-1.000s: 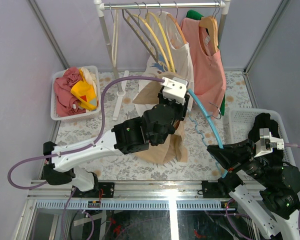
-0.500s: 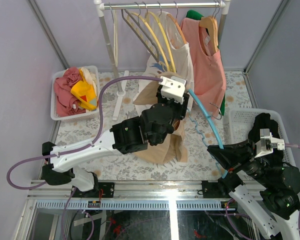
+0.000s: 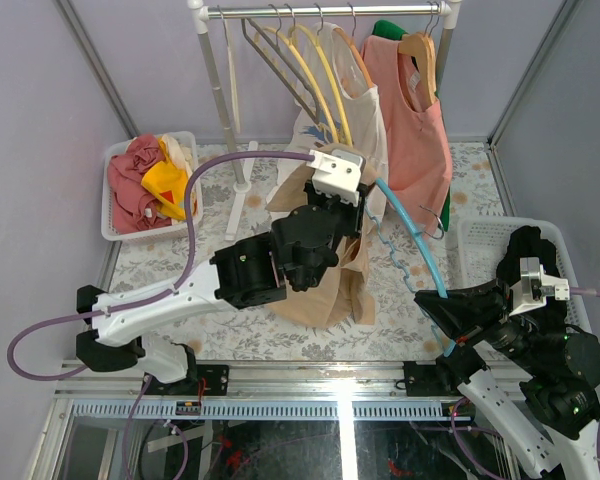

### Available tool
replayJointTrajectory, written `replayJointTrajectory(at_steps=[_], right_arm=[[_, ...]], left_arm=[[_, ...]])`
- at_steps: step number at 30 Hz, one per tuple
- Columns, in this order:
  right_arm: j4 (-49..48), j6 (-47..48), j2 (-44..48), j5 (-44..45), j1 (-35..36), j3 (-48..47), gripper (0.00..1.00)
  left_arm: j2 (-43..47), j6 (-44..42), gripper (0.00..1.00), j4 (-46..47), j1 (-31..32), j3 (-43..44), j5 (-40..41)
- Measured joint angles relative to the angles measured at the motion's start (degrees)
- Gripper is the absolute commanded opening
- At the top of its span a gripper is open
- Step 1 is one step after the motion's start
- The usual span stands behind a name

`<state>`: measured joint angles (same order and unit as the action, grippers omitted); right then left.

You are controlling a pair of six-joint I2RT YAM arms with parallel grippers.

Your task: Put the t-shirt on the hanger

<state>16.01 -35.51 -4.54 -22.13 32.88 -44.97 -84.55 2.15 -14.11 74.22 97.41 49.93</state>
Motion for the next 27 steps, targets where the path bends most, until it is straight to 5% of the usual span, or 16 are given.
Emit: replayJointTrajectory(at_steps=[11,18,27], right_arm=[[0.0,0.0,0.0,0.0,0.0,0.0,0.00],[0.0,-0.1,0.0,0.0,0.0,0.0,0.00],[-0.3,-0.1,0.0,0.3,0.0,0.0,0.00]], left_arm=[[0.1,-0.6,0.36,0.2,-0.5,0.0,-0.6],[-3.3,-2.2,0.00,0.4,-1.0,1.5,-0.9],[-3.9,-4.0,0.00,0.1,1.4,5.2,-0.8]])
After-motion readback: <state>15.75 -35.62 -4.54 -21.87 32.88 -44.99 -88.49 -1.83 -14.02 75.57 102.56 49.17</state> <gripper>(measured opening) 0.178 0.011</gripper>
